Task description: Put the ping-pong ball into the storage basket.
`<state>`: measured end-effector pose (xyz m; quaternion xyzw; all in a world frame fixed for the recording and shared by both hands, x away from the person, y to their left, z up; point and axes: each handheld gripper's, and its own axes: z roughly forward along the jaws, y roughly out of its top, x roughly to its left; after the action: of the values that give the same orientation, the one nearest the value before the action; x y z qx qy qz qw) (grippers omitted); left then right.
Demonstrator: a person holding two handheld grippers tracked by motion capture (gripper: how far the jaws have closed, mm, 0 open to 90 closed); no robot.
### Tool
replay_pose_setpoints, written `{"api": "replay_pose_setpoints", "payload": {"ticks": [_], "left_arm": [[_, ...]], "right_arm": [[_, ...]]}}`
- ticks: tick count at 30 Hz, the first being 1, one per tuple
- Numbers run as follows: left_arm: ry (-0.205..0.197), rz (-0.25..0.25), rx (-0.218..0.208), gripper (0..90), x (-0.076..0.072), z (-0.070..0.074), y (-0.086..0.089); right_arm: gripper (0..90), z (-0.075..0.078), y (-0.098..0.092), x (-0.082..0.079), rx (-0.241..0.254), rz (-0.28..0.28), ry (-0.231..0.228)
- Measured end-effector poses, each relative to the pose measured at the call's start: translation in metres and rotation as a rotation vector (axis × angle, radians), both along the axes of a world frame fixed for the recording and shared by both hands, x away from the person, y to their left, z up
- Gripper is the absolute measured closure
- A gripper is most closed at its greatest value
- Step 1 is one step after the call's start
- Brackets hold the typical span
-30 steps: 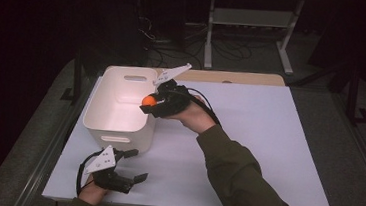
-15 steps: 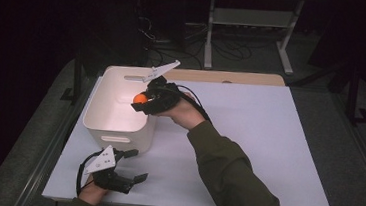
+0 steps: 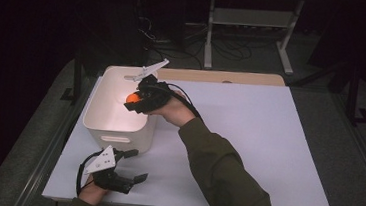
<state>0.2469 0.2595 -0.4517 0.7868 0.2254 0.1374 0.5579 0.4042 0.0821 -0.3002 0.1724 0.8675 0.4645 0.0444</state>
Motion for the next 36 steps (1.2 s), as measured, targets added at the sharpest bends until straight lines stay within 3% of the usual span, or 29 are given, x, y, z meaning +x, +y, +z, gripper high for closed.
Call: {"api": "replay_pose_setpoints", "payload": {"ticks": [17, 36], "left_arm": [[-0.002, -0.004, 0.000, 14.0, 0.000, 0.000, 0.000], [0.000, -0.004, 0.001, 14.0, 0.000, 0.000, 0.000]], "right_arm": [[49.4, -0.010, 0.032, 0.002, -0.072, 0.035, 0.018], [49.3, -0.024, 0.052, 0.004, -0.180, 0.053, 0.044]]}}
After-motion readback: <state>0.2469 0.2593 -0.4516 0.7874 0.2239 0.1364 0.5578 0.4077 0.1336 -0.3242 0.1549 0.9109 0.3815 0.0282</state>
